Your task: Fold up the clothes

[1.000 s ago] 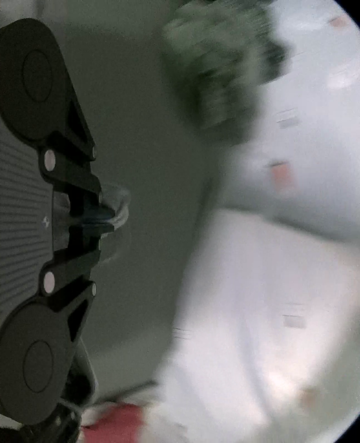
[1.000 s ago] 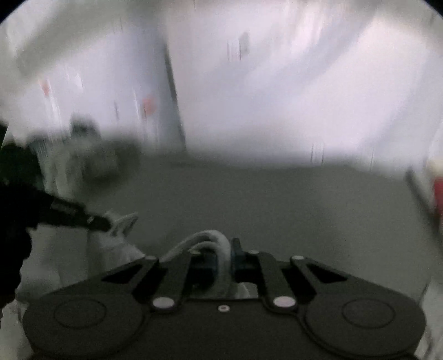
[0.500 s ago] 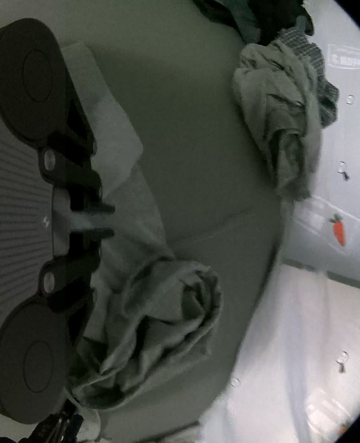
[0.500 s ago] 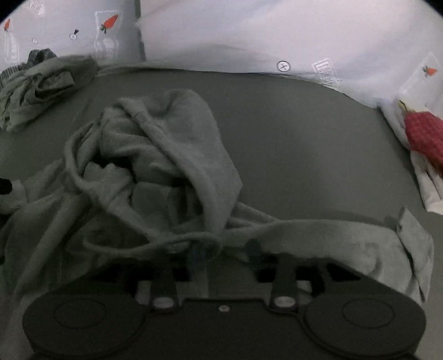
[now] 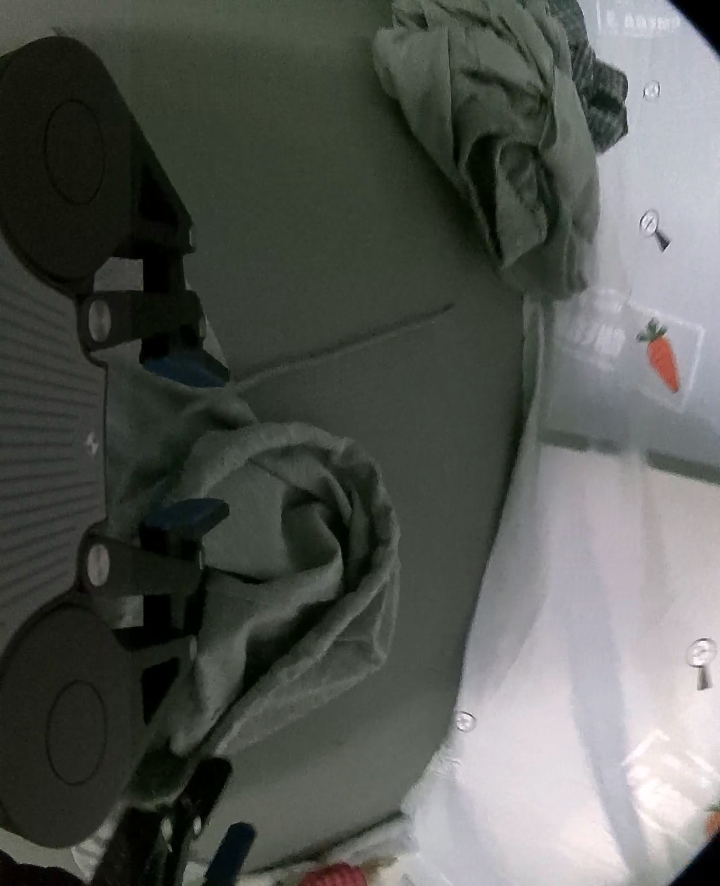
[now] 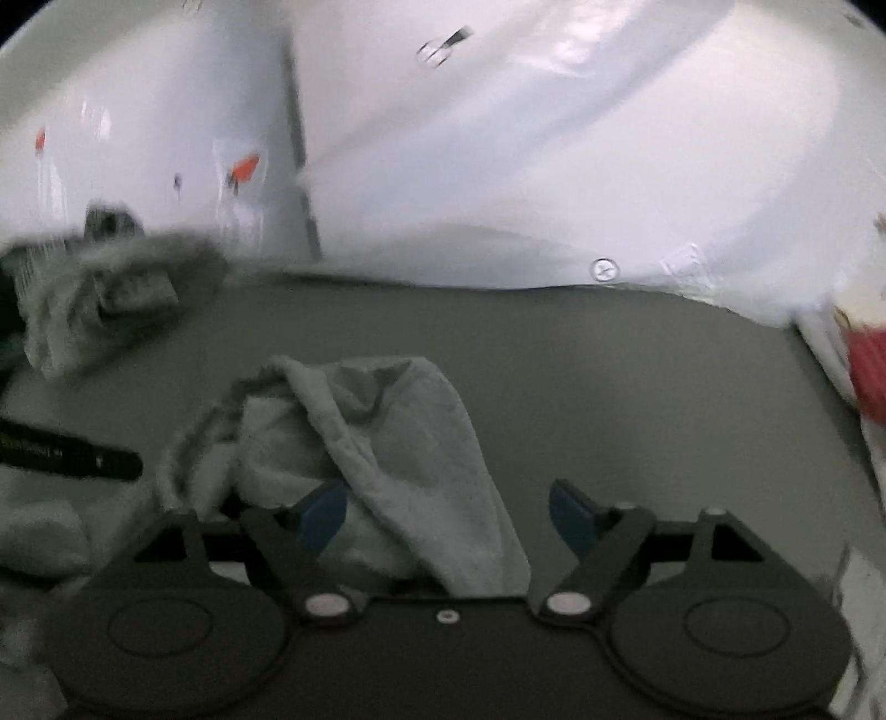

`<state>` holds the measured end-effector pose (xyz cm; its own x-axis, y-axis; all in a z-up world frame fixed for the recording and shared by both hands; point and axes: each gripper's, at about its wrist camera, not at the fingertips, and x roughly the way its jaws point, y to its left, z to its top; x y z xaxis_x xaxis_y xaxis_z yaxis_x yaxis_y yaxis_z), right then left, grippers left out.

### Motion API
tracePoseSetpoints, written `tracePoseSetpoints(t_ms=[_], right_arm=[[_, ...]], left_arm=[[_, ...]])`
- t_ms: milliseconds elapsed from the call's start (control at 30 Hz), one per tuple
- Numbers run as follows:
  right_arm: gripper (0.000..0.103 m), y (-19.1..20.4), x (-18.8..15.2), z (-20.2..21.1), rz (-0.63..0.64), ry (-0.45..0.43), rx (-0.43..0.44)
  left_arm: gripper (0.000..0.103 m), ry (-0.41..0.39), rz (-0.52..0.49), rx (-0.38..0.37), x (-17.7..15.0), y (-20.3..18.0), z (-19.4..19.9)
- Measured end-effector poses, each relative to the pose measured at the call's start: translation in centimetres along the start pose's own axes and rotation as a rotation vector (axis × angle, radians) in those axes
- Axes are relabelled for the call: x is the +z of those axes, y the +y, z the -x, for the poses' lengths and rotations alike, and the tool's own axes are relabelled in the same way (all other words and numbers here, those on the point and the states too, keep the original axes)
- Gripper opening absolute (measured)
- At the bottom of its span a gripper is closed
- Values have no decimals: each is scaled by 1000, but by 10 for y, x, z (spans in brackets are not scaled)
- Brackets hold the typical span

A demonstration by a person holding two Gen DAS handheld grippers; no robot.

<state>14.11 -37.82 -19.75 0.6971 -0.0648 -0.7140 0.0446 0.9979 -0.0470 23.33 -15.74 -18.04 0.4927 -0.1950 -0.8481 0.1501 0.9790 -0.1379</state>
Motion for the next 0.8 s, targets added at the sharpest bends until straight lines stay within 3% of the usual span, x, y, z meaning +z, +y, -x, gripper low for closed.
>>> tracePoseSetpoints(t_ms=[133,267,467,533,567,600,633,667,733,767,800], right_arm=[[83,14,0,-42,119,53,-63],[83,15,3,-67,134,81,-145],[71,-4,8,-96,22,118,-71],[56,-12,11,-99,-31,99,-8],[43,-16,15,-102,-68,94,33],[28,-18,18,-104,-92,87,39],[23,-18,21,-107,-100,78,36],[15,-18,24,-109,-107,68,34],[12,-16,29,-115,-123,47,30],[11,-17,33,-119,-130,37,26],[11,-18,38,-123,-136,28,21]], left_arm=[[55,29,-65,58,3,-15,-23],[62,41,-97,87,7,-23,-44],[77,16,-100,116,16,-25,-69],[78,-1,-107,120,20,-27,-75],[78,-5,-105,115,22,-28,-77],[77,-9,-96,108,25,-28,-79],[76,-13,-77,99,28,-26,-80],[71,-19,-63,91,31,-25,-81],[47,-38,-47,67,36,-25,-80],[17,-45,-33,60,39,-24,-80],[10,-51,-20,77,43,-24,-81]])
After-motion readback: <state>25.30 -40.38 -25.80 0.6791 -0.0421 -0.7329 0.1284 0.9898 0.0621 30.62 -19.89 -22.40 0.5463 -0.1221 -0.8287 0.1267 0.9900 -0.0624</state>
